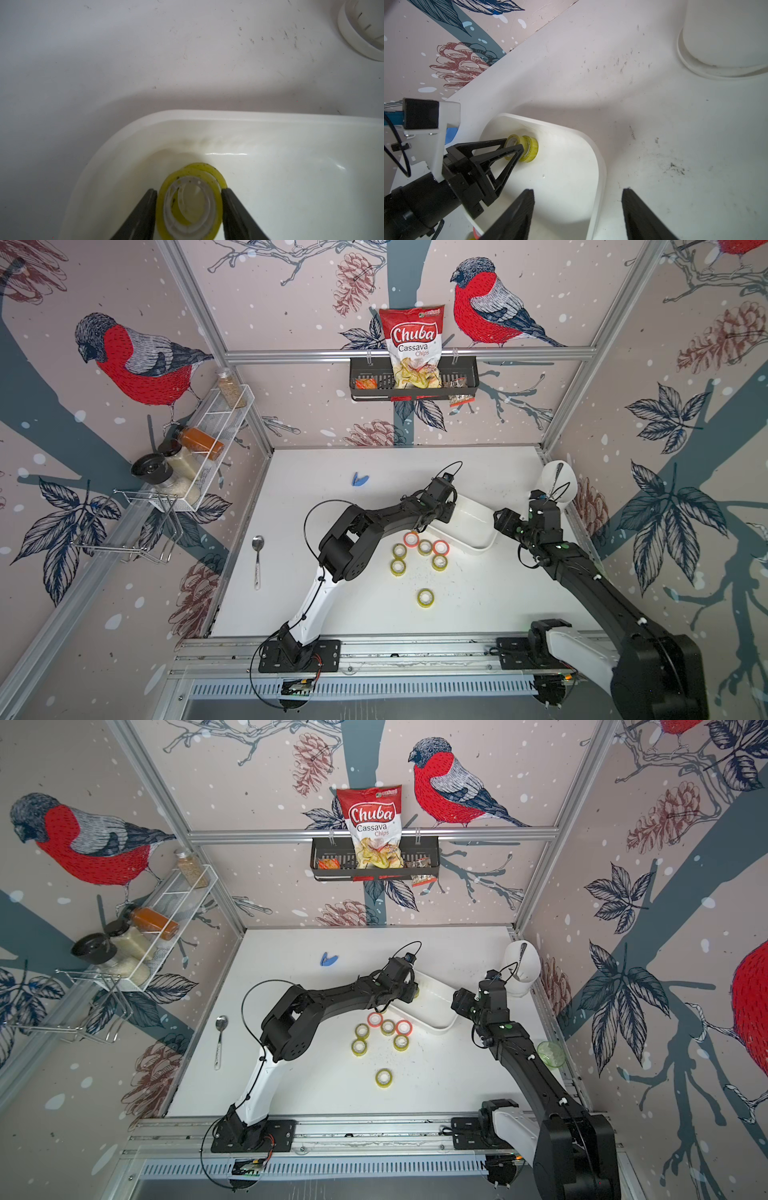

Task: Put the transparent tape into the storage box
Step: Place the tape in the storage box, then pick up the tape from the center of the board.

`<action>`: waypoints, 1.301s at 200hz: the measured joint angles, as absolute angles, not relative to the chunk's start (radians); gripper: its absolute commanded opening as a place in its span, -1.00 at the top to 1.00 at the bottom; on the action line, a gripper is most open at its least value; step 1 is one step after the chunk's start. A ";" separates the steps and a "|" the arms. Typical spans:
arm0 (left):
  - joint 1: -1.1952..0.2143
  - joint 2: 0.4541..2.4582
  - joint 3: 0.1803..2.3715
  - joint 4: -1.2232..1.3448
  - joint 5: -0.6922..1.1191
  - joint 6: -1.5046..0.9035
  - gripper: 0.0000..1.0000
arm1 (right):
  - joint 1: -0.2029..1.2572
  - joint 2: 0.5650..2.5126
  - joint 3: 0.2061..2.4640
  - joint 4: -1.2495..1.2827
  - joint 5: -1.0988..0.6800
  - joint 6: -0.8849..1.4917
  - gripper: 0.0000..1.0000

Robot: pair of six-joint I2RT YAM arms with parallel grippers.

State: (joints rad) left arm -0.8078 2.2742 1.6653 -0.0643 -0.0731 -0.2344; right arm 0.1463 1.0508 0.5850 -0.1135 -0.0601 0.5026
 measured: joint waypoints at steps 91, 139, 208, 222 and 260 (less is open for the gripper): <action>-0.813 2.163 1.577 -0.032 -0.047 -0.241 -0.29 | 0.141 1.051 0.585 -0.113 -0.067 0.504 -0.43; -0.828 1.972 1.444 -0.020 -0.076 -0.257 -0.32 | 0.141 1.051 0.585 -0.113 -0.071 0.504 -0.44; -0.764 1.766 1.169 -0.050 -0.164 -0.293 -0.42 | 0.164 1.095 0.590 -0.115 -0.088 0.497 -0.48; -0.741 1.752 1.130 -0.050 -0.165 -0.308 -0.43 | 0.169 1.095 0.591 -0.115 -0.088 0.496 -0.47; -0.690 1.750 1.056 -0.038 -0.160 -0.317 -0.41 | 0.171 1.093 0.591 -0.115 -0.087 0.496 -0.48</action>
